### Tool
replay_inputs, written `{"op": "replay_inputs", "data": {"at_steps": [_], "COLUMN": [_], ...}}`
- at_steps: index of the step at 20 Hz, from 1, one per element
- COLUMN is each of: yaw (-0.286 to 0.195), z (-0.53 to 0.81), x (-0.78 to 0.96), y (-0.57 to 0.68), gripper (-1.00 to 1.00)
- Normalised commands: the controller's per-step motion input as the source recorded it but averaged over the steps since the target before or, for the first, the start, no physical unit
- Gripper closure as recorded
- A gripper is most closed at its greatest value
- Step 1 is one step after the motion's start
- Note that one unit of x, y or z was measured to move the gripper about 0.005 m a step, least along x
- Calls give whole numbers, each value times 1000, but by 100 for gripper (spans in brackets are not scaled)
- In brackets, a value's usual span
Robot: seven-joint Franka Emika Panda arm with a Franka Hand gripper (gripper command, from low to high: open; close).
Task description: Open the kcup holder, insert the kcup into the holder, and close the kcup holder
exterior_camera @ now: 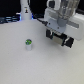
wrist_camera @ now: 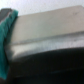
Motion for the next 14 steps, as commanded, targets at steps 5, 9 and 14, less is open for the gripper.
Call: {"op": "replay_inputs", "data": {"at_steps": [5,9,14], "yaw": [-90,-88,-138], "z": [320,306,359], "x": [110,106,57], "y": [-34,-52,-161], "gripper": [-100,-100,-100]}}
